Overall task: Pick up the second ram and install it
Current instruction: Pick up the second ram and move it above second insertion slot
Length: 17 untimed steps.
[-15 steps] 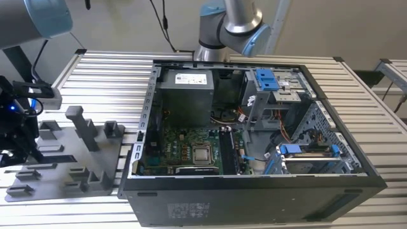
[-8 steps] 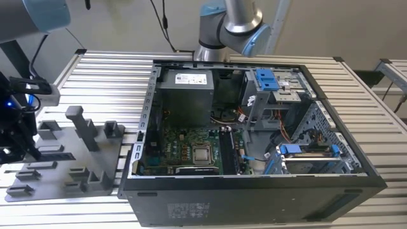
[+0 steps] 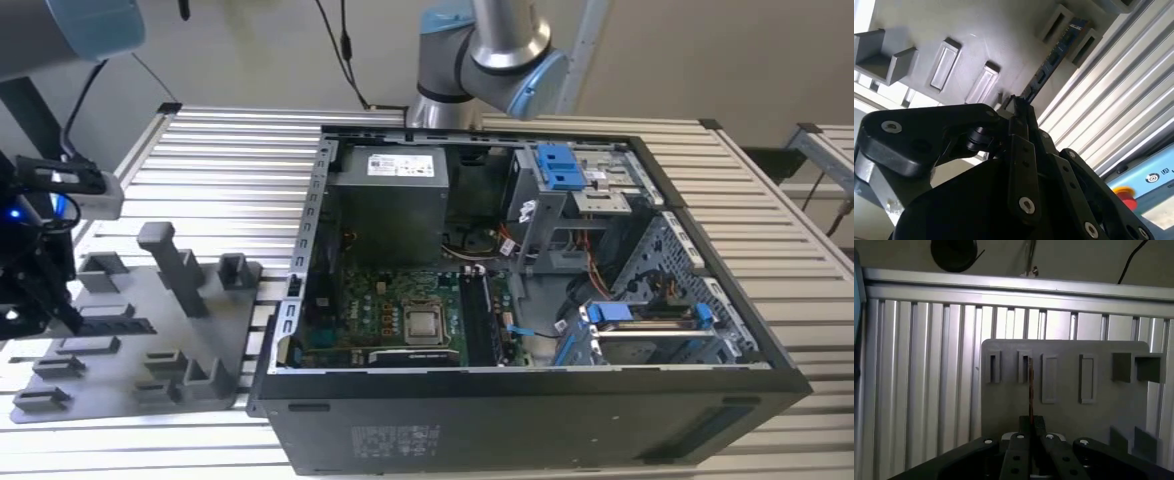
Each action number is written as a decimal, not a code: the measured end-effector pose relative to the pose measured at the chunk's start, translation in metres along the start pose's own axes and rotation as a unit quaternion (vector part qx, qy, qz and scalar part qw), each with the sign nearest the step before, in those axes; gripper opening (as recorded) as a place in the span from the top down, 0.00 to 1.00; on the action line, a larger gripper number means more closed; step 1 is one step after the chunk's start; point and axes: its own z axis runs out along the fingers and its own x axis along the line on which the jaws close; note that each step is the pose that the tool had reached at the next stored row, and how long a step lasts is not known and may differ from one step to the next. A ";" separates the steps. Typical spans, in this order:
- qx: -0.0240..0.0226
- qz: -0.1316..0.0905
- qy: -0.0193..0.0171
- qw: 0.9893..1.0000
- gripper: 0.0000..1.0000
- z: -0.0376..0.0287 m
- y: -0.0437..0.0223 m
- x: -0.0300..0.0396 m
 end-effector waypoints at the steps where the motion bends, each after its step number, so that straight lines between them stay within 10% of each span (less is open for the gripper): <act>1: 0.000 0.004 0.000 1.000 0.86 -0.0005 0.0000 0.0000; 17: 0.000 0.019 -0.001 1.000 0.86 -0.0343 0.0010 -0.0008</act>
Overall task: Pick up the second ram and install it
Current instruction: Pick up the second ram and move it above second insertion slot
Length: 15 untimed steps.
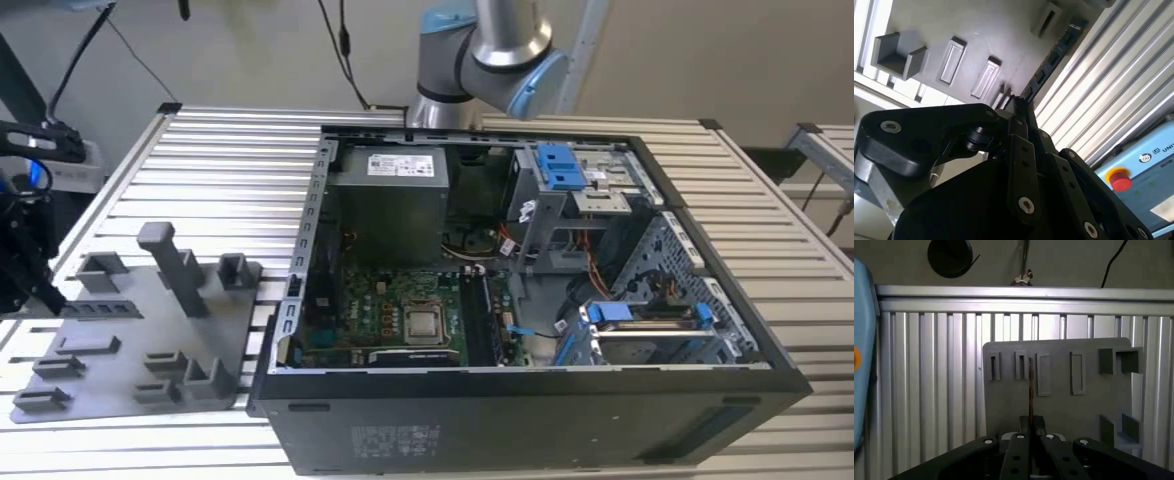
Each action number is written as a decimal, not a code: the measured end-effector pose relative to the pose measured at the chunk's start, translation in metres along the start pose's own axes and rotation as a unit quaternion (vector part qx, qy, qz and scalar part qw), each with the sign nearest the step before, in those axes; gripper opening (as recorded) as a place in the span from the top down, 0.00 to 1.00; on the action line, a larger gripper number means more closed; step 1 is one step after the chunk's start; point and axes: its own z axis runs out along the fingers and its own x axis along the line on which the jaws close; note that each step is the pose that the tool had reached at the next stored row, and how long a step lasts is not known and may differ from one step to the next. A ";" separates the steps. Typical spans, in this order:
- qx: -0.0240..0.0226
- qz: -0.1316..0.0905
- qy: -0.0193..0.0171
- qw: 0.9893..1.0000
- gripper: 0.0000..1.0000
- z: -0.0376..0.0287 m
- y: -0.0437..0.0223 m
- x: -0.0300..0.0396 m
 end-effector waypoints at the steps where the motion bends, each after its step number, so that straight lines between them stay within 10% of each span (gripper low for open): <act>1: 0.000 0.000 0.000 1.000 0.86 -0.0029 0.0001 -0.0001; 15: 0.000 0.000 0.000 1.000 0.86 -0.0339 0.0009 -0.0008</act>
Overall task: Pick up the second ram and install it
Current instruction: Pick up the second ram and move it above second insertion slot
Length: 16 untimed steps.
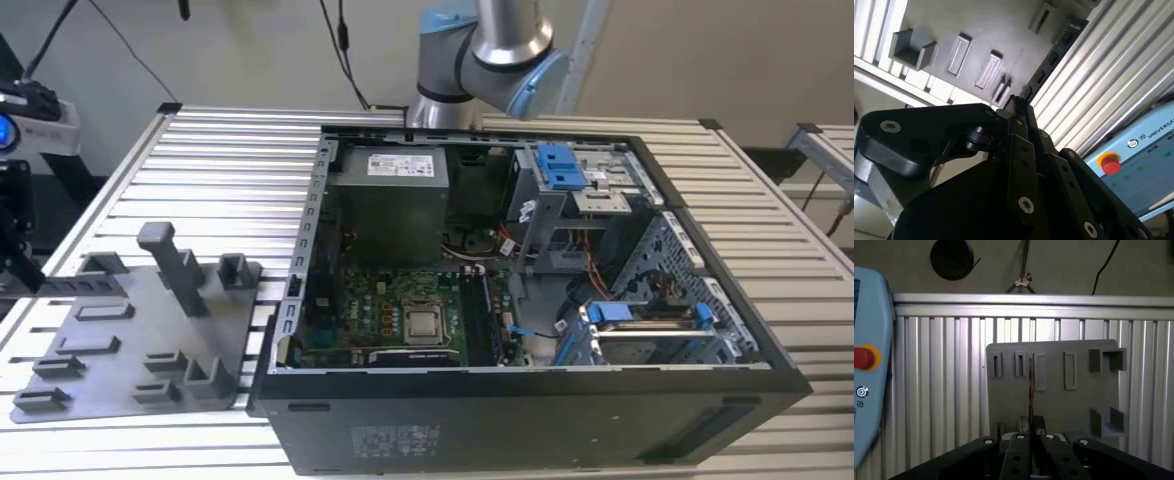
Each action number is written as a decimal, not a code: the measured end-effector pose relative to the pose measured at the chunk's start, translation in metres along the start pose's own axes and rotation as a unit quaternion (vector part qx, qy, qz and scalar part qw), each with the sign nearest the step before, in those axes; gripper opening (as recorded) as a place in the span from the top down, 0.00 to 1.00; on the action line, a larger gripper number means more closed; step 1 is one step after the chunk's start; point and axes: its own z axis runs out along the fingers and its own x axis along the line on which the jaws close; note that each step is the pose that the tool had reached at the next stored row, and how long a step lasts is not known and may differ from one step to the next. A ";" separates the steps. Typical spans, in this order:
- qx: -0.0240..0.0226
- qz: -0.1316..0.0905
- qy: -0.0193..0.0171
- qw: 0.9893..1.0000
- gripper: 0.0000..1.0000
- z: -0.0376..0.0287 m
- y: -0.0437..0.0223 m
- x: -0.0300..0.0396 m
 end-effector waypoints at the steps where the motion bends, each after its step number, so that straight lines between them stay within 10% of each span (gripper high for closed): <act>1: 0.000 0.000 0.000 1.000 0.86 -0.0021 0.0001 0.0000; 16: 0.000 0.000 0.000 1.000 0.86 -0.0379 0.0011 -0.0009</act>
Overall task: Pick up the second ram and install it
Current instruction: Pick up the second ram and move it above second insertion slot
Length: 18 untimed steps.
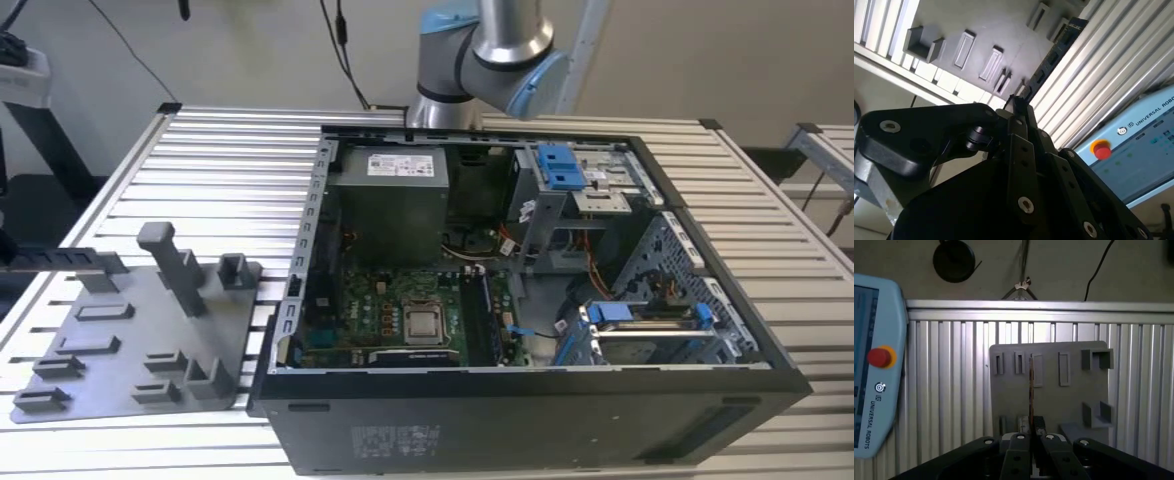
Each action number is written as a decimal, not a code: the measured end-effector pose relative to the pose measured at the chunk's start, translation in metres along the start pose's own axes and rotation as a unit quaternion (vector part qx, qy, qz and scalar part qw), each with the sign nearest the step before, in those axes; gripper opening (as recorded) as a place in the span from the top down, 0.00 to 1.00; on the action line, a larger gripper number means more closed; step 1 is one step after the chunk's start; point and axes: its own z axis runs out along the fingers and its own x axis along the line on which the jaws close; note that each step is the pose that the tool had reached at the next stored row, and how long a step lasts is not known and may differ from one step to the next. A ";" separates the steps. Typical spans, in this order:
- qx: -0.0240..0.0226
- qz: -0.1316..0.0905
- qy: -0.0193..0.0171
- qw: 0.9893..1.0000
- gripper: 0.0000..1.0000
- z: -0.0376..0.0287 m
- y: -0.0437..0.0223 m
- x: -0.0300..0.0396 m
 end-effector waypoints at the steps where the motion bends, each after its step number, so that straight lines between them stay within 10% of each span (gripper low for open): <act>1: 0.000 0.000 0.000 1.000 0.86 -0.0030 0.0001 -0.0001; 11: 0.000 0.000 0.000 1.000 0.86 -0.0304 0.0009 -0.0007; 18: 0.000 0.000 0.000 1.000 0.86 -0.0312 -0.0001 -0.0007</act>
